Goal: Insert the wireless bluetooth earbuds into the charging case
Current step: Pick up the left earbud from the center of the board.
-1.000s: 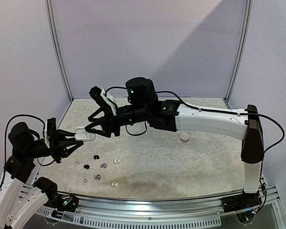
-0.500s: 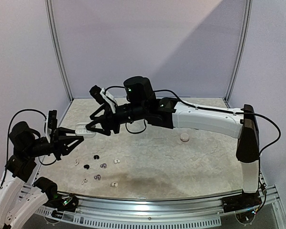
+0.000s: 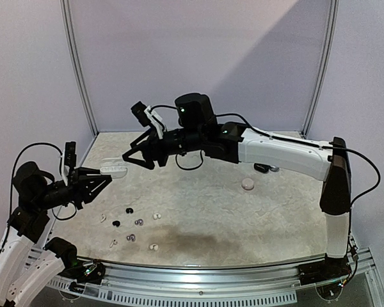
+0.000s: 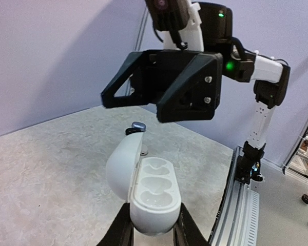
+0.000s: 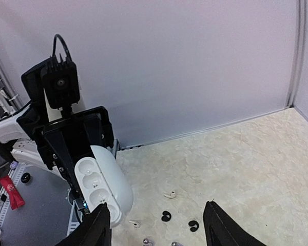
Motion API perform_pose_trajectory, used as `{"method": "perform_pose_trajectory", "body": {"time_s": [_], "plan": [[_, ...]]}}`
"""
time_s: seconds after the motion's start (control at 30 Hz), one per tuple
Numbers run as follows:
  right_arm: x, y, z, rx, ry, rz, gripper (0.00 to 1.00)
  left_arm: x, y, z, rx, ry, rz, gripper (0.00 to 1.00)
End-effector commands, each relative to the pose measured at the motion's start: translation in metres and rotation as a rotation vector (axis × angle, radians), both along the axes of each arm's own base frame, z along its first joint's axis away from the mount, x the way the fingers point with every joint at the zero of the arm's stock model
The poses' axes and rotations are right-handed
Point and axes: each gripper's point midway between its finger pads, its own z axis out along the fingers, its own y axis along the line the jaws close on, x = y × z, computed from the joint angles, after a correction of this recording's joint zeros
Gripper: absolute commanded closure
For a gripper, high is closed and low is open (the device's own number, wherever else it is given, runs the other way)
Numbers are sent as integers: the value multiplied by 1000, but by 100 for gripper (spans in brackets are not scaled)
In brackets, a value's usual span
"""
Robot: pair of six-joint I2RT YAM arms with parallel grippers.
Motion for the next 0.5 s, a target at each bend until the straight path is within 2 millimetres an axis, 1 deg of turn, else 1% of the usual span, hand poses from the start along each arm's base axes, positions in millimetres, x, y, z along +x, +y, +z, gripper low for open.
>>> {"method": "perform_pose_trajectory", "body": {"time_s": [0.0,0.13,0.2,0.23,0.37,0.47], "plan": [[18,-30,0,-96,20,-171,40,18,15,-4,-4,13,127,100],[29,-49,-53,-276,104,-297,47,28,26,-4,-3,-12,202,100],[29,-57,-77,-363,120,-354,50,32,29,-8,-5,-16,224,100],[27,-61,-88,-402,122,-368,51,33,31,-3,-14,-49,235,100],[9,-63,-130,-532,126,-349,54,34,37,2,-20,-81,268,100],[-3,-62,-152,-585,144,-335,56,32,40,6,-26,-111,273,100]]}}
